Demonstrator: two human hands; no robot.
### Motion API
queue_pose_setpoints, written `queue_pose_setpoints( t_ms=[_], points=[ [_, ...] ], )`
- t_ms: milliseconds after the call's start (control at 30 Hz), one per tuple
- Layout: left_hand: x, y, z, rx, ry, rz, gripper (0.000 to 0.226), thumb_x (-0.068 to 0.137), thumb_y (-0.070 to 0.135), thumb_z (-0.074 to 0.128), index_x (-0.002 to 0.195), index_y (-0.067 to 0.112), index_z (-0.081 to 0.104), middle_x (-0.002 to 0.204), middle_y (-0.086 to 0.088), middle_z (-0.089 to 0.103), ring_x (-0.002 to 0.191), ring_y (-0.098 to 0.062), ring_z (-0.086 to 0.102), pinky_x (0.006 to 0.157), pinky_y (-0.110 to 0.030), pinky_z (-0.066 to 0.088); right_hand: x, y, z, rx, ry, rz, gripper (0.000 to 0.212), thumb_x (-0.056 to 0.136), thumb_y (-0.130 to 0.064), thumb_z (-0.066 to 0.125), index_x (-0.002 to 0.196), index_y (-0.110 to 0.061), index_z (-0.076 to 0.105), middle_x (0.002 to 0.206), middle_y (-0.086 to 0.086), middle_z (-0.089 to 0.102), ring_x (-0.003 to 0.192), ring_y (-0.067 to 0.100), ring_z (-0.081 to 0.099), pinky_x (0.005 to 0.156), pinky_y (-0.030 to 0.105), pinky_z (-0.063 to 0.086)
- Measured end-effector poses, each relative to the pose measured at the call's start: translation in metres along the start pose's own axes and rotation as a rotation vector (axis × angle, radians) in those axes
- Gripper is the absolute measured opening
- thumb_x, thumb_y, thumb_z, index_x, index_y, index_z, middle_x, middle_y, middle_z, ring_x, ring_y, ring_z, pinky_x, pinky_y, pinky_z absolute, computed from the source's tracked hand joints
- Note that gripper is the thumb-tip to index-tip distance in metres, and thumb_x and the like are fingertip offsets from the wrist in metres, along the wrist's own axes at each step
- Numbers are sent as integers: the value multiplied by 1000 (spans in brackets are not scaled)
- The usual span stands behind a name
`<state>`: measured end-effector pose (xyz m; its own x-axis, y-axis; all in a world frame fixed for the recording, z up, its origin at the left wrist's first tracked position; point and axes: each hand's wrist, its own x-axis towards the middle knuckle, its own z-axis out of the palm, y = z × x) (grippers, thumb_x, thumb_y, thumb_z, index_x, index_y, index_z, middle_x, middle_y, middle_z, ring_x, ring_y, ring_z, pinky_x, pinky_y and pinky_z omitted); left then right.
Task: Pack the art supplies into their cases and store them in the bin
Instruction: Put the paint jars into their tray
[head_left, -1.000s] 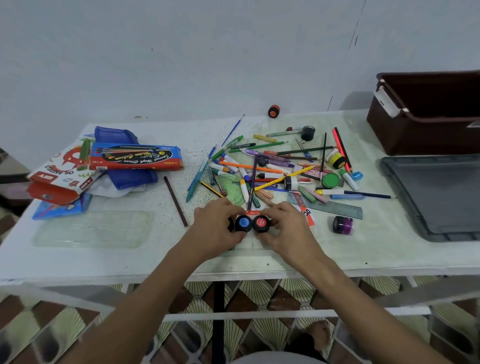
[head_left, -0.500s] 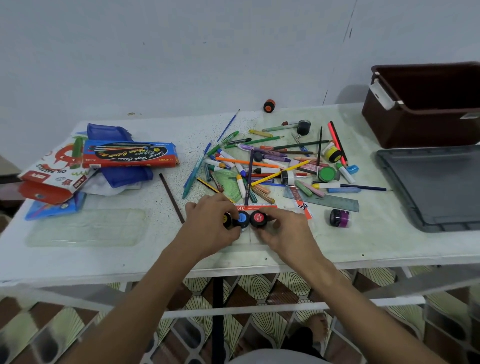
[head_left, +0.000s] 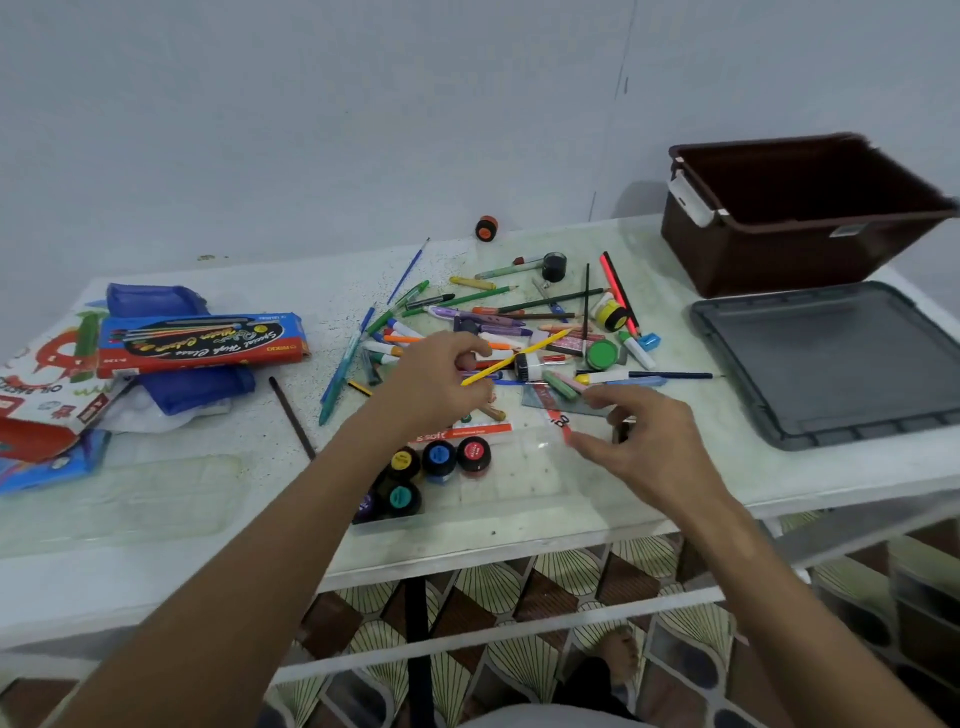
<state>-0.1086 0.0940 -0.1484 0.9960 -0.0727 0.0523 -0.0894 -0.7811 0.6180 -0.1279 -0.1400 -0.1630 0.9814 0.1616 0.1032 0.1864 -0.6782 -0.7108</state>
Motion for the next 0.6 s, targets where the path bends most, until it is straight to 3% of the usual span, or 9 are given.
queue_pose_setpoints(
  t_ms=[67,167,300,600],
  points=[
    [21,10,11,9,-37,8,43,83,28,70,124,21,58,102,1,57,76,-15,57,62,-21,41,1,13,-15,-16,26,32,48,68,-28,85,112,-21,69,101,-10,65,82,3,56,60,6,41],
    [47,17,26,72,-104,45,59,81,31,73,135,20,52,116,1,55,75,-6,47,70,-23,38,0,33,-29,-66,-1,63,54,65,-30,87,114,-21,68,108,-8,64,88,7,55,62,9,37],
    [62,15,36,168,-184,32,68,77,33,77,137,18,50,127,-3,55,83,-10,46,74,-23,38,-1,47,-33,-105,-112,42,62,63,-29,88,120,-20,65,115,-5,63,95,9,54,80,21,40],
    [60,15,39,183,-145,-4,44,83,28,73,122,11,61,119,-6,61,90,-13,53,75,-22,39,12,45,-21,-245,-211,-55,40,72,-16,78,111,-12,69,106,4,63,99,21,58,90,28,45]
  ],
)
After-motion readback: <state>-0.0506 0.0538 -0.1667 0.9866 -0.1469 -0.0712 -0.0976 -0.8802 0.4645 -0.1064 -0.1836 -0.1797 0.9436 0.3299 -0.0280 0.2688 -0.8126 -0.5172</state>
